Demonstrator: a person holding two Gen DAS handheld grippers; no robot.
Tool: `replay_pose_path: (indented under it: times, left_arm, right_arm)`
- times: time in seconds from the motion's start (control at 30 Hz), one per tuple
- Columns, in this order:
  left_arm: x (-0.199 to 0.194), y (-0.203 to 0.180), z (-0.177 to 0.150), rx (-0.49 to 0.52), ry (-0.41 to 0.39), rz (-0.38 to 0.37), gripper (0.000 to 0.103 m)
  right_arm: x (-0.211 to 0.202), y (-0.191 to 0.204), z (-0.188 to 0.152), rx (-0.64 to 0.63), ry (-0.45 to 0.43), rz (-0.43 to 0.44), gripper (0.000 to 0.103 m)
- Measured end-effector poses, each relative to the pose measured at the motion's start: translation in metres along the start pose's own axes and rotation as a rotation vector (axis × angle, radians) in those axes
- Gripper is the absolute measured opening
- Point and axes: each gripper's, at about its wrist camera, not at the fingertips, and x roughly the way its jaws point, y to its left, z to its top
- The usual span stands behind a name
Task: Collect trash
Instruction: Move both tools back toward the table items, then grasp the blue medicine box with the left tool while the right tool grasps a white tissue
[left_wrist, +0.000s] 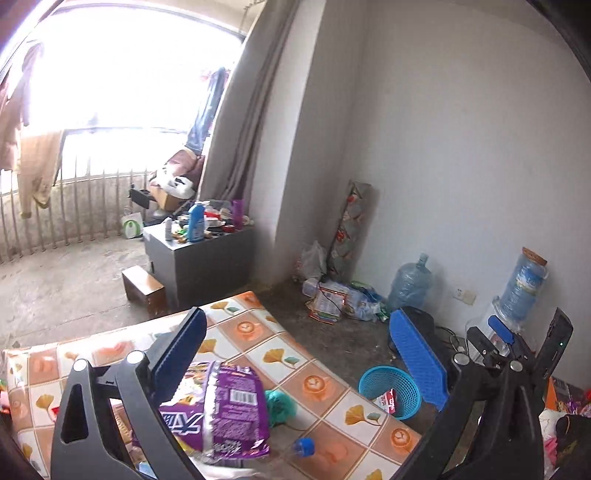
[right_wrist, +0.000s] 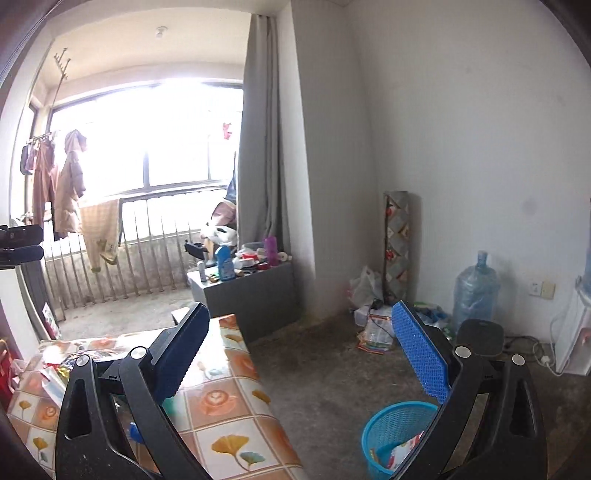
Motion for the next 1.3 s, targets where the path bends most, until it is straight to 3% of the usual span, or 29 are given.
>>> replay_pose_path:
  times: [0.23,0.4,0.53,0.7,0.8,0.9,0.97,1.13,1.3]
  left_arm:
    - [-0.052,0.068,-0.034,-0.129,-0.009,0.130,0.097]
    - [-0.057,0.104,-0.070,-0.241,0.057,0.124,0.097]
    - [-0.046,0.116,-0.098,-0.300,0.124,0.119,0.095]
    - [-0.035,0.128,-0.120,-0.353,0.164,0.096,0.082]
    - [-0.030,0.141,-0.132,-0.394,0.193,0.114,0.067]
    - [-0.025,0.156,-0.143,-0.449,0.228,0.101,0.051]
    - [-0.022,0.164,-0.149,-0.476,0.245,0.092,0.041]
    - [-0.026,0.173,-0.160,-0.525,0.262,0.055,0.028]
    - [-0.034,0.178,-0.168,-0.552,0.267,0.040,0.021]
  right_arm:
    - [0.022,0.042,-0.002,0.031,0.099,0.235,0.095]
    - [0.035,0.069,-0.013,0.071,0.214,0.385,0.093]
    - [0.038,0.099,-0.024,0.070,0.311,0.503,0.083]
    - [0.035,0.138,-0.037,0.050,0.429,0.634,0.062]
    - [0.037,0.162,-0.047,0.007,0.498,0.714,0.048]
    - [0.038,0.183,-0.060,-0.035,0.565,0.789,0.041]
    - [0.037,0.193,-0.067,-0.078,0.588,0.799,0.039]
    - [0.044,0.210,-0.071,-0.128,0.618,0.809,0.037]
    - [0.056,0.221,-0.084,-0.123,0.693,0.846,0.013]
